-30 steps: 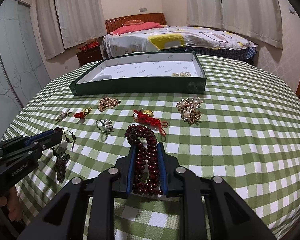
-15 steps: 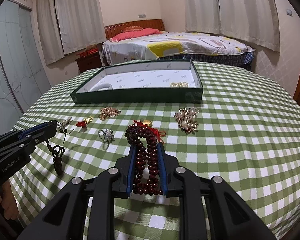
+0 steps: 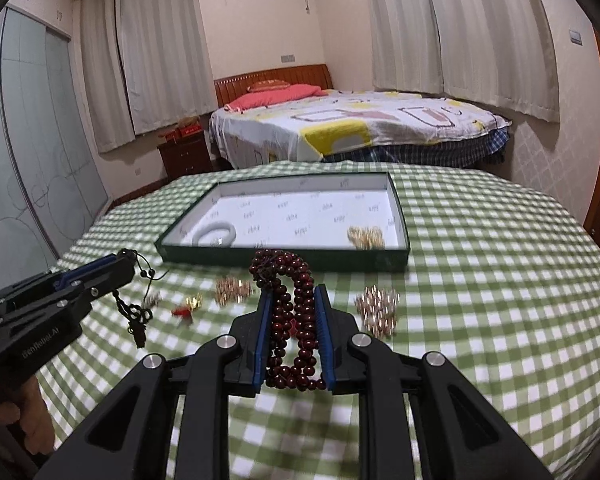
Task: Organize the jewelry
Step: 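Carry the pendant with the left tool while the right tool carries the beads into the box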
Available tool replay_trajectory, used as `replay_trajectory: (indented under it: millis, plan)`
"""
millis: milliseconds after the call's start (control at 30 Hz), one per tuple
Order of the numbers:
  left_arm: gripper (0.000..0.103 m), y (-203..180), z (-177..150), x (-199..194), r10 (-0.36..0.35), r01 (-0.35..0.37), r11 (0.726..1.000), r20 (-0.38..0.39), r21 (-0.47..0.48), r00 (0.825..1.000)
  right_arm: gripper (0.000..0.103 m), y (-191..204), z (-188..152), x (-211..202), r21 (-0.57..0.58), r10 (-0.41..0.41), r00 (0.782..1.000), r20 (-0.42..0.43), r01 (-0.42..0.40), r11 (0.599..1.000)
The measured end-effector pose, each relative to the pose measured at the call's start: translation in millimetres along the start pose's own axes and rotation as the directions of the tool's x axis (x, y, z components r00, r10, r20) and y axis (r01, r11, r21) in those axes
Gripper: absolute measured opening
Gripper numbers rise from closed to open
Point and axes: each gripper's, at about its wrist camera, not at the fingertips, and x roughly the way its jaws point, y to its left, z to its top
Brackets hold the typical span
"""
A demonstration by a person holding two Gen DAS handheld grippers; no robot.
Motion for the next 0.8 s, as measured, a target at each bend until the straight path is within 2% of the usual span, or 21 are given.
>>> replay_trajectory:
  millis: [367,533,600,800]
  plan:
    - [0.016,3,65,36,-0.007,0.006,1.0,0.096,0.009,0.995,0.022,-1,65,39,-0.014,-0.004,0.997,0.077,0.005,1.0]
    - [0.016,4,87,67,-0.001,0.0,1.0,0.108,0.011,0.994,0.022,-6,84,66,-0.014,-0.009,0.996,0.085,0.011,1.0]
    - [0.016,6,89,86,0.006,-0.006,1.0,0.087,0.007,0.996,0.022,-10,86,79,-0.011,-0.013,0.998,0.068,0.013,1.0]
    - [0.016,14,76,151,0.013,-0.014,1.0,-0.053,-0.016,0.999,0.022,-19,72,129,0.006,-0.007,0.998,-0.059,0.007,1.0]
